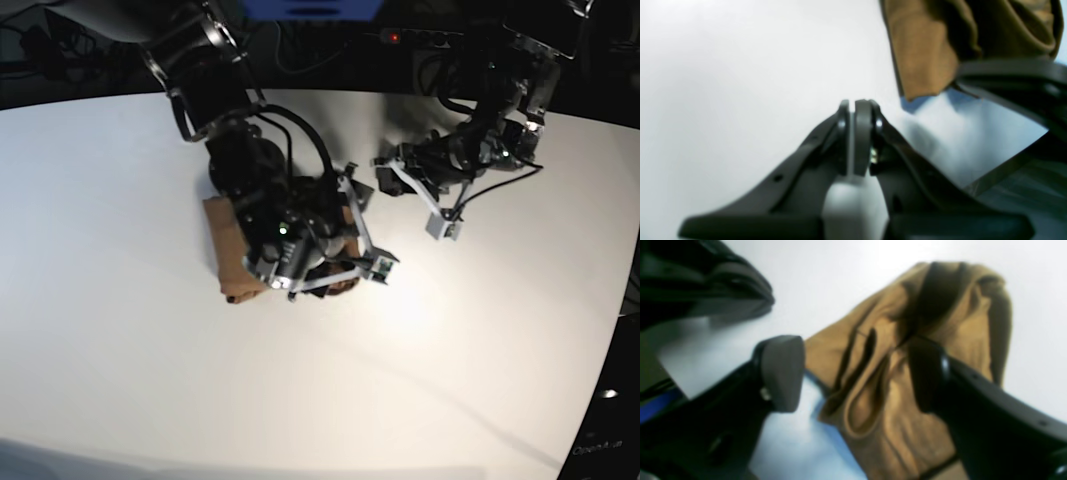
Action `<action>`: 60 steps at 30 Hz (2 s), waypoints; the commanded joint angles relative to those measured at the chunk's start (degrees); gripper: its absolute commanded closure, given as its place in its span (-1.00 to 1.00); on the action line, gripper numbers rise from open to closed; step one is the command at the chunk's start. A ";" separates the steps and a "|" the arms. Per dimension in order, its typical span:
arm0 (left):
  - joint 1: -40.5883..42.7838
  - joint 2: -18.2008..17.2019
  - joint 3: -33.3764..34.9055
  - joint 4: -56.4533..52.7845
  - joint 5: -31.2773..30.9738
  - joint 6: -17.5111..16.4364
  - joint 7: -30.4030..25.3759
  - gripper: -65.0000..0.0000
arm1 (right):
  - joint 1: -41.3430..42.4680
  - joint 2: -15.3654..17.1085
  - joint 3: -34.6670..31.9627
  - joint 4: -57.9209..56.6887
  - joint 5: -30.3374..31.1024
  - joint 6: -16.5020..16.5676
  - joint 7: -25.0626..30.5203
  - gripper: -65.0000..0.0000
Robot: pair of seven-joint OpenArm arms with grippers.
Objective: Fold the T-shirt properly
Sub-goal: 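Lower the collar end onto the stack and open the right gripper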
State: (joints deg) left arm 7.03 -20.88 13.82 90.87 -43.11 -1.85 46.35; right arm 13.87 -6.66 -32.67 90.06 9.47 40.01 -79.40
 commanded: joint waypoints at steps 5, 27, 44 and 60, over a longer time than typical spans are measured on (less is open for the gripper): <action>0.58 -0.52 -4.20 1.22 -0.62 -0.39 -0.15 0.91 | 2.09 -0.51 0.62 3.17 0.33 -0.01 0.58 -0.76; 1.37 -1.49 -11.76 0.78 -5.63 -0.48 0.11 0.91 | 3.85 6.96 5.02 3.17 0.15 -0.01 -0.03 0.99; 1.10 -1.49 -11.85 1.04 -5.63 -0.48 0.03 0.91 | -3.80 7.05 4.93 2.99 0.15 -0.01 5.59 1.00; 1.63 -1.58 -11.85 1.04 -5.55 -0.48 0.03 0.91 | -2.31 5.82 4.67 2.82 -0.02 -0.01 4.80 1.00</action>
State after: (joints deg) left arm 9.13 -21.91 2.37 90.85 -47.86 -1.89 47.18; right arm 9.82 -0.56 -28.27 91.98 9.43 40.03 -75.11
